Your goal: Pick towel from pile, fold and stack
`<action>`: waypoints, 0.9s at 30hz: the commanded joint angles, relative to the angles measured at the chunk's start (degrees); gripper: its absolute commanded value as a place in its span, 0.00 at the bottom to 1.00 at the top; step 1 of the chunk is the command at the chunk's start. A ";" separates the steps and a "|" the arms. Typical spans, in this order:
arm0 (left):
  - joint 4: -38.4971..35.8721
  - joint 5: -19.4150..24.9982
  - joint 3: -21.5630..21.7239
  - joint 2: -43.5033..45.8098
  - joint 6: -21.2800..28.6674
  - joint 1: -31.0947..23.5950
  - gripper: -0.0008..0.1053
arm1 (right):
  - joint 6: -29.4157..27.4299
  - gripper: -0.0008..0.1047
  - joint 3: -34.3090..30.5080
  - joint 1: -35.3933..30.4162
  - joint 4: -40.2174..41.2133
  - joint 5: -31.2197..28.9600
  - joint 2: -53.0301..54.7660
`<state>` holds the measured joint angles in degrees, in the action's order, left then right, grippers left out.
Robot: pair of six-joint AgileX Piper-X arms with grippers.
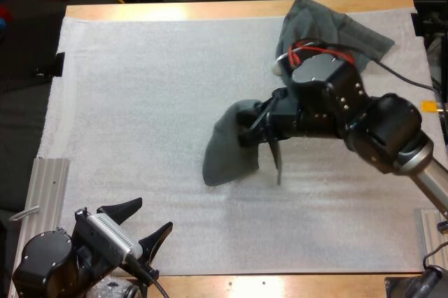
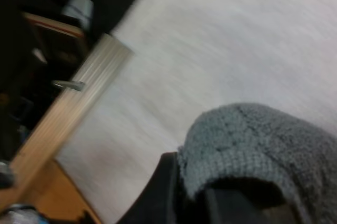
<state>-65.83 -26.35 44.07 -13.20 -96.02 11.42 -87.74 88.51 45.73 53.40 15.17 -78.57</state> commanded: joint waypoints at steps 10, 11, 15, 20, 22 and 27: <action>0.62 -0.51 0.09 -0.13 -0.54 0.20 0.60 | 3.26 0.01 0.86 1.79 -11.97 -3.57 -1.44; 0.62 -0.51 0.09 -0.13 -0.54 0.20 0.60 | 3.26 0.01 0.86 1.79 -10.65 -3.55 -1.64; 0.62 -0.51 0.09 -0.13 -0.54 0.20 0.60 | 3.84 0.01 -0.87 1.96 0.31 -3.36 -3.76; 0.62 -0.51 0.09 -0.13 -0.54 0.20 0.60 | 3.83 0.01 -8.51 1.79 2.59 -4.48 -5.94; 0.62 -0.51 0.09 -0.13 -0.54 0.20 0.60 | 3.73 0.01 -11.89 1.80 2.59 -7.65 -6.65; 0.62 -0.51 0.09 -0.13 -0.54 0.20 0.60 | 3.59 0.01 -18.69 0.50 1.91 -17.21 -7.53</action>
<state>-65.83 -26.35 44.07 -13.20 -96.02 11.42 -83.82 70.30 46.97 55.68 0.36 -86.41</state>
